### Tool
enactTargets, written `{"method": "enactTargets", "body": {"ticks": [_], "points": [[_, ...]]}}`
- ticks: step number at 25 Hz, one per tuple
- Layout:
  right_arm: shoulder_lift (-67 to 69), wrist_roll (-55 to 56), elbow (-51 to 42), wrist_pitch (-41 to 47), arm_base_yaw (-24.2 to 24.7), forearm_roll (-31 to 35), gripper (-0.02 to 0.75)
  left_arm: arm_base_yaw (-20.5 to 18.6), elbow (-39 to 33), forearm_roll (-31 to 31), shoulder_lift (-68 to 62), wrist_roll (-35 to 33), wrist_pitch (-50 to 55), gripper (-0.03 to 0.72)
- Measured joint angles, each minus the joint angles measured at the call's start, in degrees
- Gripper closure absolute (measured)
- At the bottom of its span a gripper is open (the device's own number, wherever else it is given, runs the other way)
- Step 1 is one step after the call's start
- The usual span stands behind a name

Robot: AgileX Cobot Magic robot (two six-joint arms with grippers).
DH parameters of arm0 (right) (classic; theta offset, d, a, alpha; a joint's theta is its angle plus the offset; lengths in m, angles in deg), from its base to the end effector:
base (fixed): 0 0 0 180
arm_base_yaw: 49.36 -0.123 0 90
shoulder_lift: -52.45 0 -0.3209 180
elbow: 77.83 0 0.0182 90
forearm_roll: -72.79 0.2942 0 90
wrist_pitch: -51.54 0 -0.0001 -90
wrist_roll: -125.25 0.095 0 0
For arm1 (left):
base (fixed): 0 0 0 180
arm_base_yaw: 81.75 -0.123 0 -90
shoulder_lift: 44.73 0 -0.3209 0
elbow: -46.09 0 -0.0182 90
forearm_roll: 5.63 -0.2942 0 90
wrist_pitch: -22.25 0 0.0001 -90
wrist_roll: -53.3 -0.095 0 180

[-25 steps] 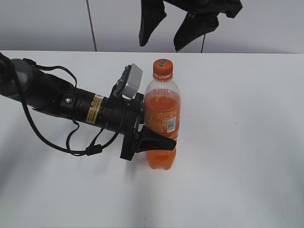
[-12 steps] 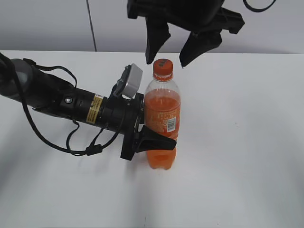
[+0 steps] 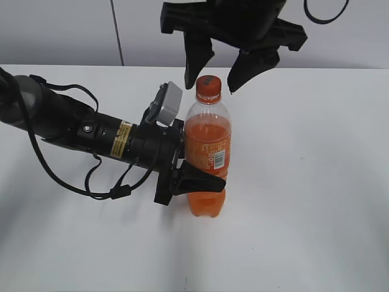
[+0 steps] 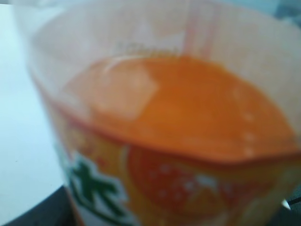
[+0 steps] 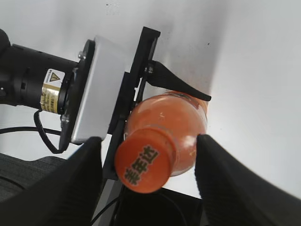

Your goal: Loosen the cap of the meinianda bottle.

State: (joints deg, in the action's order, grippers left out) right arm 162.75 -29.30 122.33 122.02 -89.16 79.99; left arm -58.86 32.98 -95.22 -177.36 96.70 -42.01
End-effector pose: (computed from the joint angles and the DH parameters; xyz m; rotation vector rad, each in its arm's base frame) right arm 0.3286 0.2884 0.3525 -0.3302 2.8757 0.4198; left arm 0.3553 -0.2428 0.0924 1.5208 1.4940 -1.1567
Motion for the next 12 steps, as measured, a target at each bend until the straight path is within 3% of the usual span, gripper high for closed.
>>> {"method": "enactTargets", "body": {"ticks": [12], "points": [[0.68, 0.06, 0.0, 0.0, 0.0, 0.87, 0.297, 0.0, 0.0, 0.0, 0.0, 0.0, 0.0, 0.276]]}}
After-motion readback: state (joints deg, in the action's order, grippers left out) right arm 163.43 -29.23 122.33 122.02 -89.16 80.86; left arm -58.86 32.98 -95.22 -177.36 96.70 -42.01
